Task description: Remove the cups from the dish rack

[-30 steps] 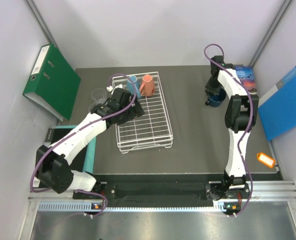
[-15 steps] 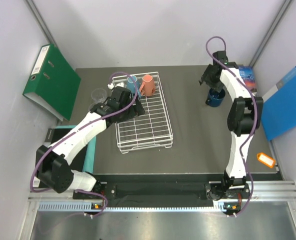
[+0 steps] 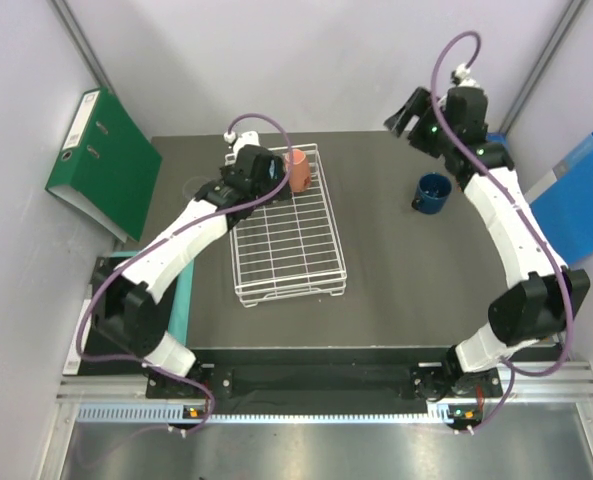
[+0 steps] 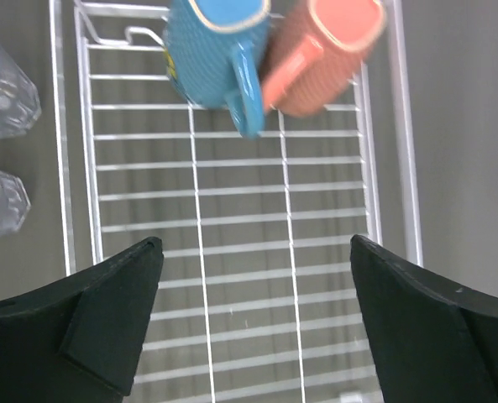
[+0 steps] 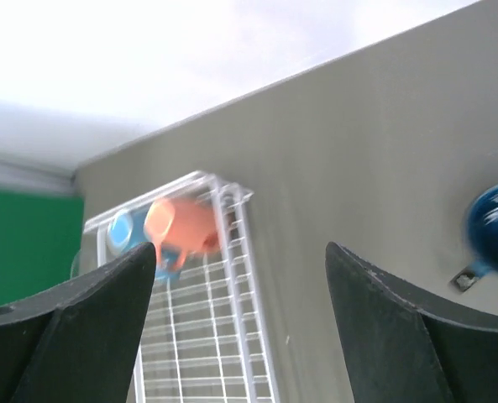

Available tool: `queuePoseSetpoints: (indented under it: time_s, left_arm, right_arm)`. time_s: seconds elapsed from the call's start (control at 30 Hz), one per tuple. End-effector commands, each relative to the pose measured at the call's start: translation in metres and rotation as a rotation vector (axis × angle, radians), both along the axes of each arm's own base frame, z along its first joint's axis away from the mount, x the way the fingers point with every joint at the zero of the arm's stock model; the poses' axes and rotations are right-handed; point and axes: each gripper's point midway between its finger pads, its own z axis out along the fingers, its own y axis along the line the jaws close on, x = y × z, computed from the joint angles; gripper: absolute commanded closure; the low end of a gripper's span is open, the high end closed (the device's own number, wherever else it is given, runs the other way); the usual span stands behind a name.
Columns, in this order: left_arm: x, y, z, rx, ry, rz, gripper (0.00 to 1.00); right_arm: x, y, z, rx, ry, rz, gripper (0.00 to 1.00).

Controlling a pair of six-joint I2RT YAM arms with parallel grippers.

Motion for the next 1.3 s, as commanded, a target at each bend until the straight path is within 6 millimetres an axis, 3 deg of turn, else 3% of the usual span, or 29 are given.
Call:
queuePoseSetpoints:
  time_s: [0.0,0.07,0.1,0.2,0.33,0.47,0.63,0.8,1.03,1.2,1.27]
  left_arm:
    - [0.041,0.005,-0.007,0.055,-0.067,0.114,0.05]
    - [0.053,0.001,-0.011,0.039,-0.091,0.129,0.07]
    - [0.062,0.000,-0.016,0.041,-0.107,0.148,0.08]
    - [0.079,0.001,-0.022,0.038,-0.133,0.181,0.10]
    - [0.103,0.001,-0.018,-0.012,-0.169,0.215,0.13]
    - [0.125,0.003,-0.035,-0.041,-0.145,0.237,0.17]
    - [0.143,-0.007,-0.048,-0.065,-0.127,0.224,0.20]
    - [0.148,-0.009,-0.067,-0.065,-0.099,0.232,0.24]
    - [0.146,-0.009,-0.076,-0.071,-0.081,0.241,0.29]
    - [0.144,-0.010,-0.081,-0.062,-0.074,0.225,0.53]
    - [0.143,-0.010,-0.083,-0.060,-0.066,0.218,0.56]
  right_arm:
    - [-0.035,0.055,-0.018,-0.035,-0.083,0.181,0.20]
    - [-0.048,0.060,-0.019,-0.037,-0.102,0.195,0.20]
    - [-0.056,0.065,-0.035,-0.039,-0.070,0.215,0.21]
    - [-0.076,0.071,-0.042,-0.044,-0.067,0.253,0.21]
    - [-0.099,0.069,-0.035,-0.049,-0.099,0.280,0.22]
    - [-0.122,0.062,-0.017,-0.029,-0.154,0.280,0.21]
    - [-0.138,0.057,-0.026,-0.016,-0.137,0.278,0.22]
    - [-0.146,0.054,-0.037,-0.024,-0.118,0.277,0.22]
    - [-0.147,0.054,-0.043,-0.032,-0.109,0.272,0.22]
    - [-0.145,0.055,-0.047,-0.034,-0.104,0.271,0.22]
    - [-0.144,0.055,-0.049,-0.033,-0.097,0.269,0.22]
